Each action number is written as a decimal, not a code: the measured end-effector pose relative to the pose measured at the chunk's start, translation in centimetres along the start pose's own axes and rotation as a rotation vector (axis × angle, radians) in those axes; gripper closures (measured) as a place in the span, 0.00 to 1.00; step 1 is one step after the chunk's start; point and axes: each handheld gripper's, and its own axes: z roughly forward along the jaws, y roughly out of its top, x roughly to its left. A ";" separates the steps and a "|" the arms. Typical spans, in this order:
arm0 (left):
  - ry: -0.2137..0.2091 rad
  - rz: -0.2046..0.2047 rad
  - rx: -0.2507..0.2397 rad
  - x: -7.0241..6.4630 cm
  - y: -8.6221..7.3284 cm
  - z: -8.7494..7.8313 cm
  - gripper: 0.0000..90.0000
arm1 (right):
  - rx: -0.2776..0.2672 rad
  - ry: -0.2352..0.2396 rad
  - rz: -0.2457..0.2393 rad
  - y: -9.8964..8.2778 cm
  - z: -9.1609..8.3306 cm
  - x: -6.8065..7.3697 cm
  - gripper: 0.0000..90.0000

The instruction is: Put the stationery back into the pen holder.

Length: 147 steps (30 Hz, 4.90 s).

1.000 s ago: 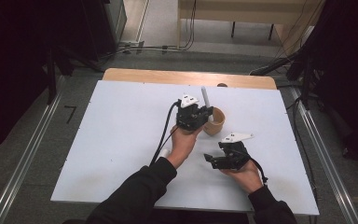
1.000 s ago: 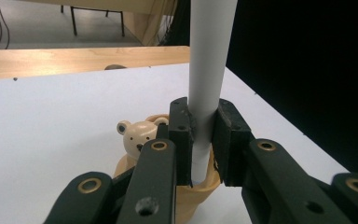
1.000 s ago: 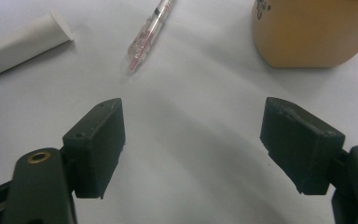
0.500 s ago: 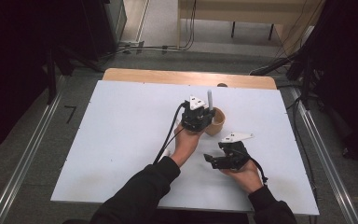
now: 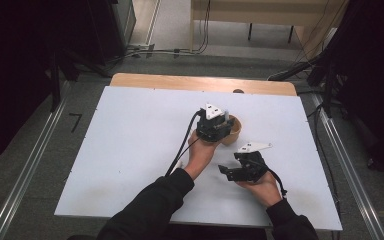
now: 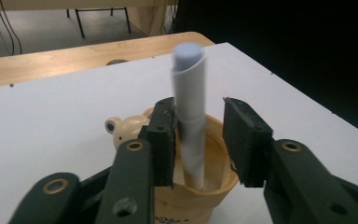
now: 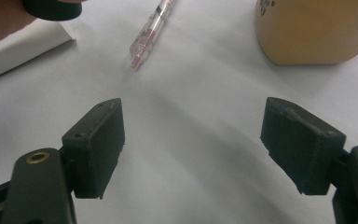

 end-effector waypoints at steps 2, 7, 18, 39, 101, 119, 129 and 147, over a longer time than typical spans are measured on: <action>0.020 0.012 -0.008 -0.1 0.1 -0.3 0.60 | -0.001 0.001 0.002 0.0 0.0 0.0 0.23; 0.035 0.009 -0.017 0.0 0.4 -1.0 0.53 | 0.000 -0.001 0.002 0.0 0.1 0.0 0.23; 0.033 -0.052 -0.033 1.3 0.7 -4.1 0.42 | -0.008 -0.008 0.003 0.0 0.2 0.2 0.23; 0.096 -0.124 -0.009 6.4 -2.9 -11.3 0.38 | -0.046 -0.047 -0.049 1.6 2.0 2.6 0.25; 0.198 -0.148 0.096 11.4 -7.7 -15.8 0.24 | -0.011 -0.152 -0.008 9.0 11.6 4.0 0.53; 0.189 -0.150 0.093 11.4 -7.7 -15.8 0.25 | -0.024 -0.201 0.012 9.9 12.9 3.7 0.68; 0.185 -0.151 0.098 11.3 -7.8 -15.7 0.26 | -0.041 -0.218 0.004 10.0 13.1 4.0 0.75; 0.180 -0.151 0.104 11.4 -7.8 -15.6 0.27 | -0.033 -0.219 0.037 10.2 13.2 3.8 0.87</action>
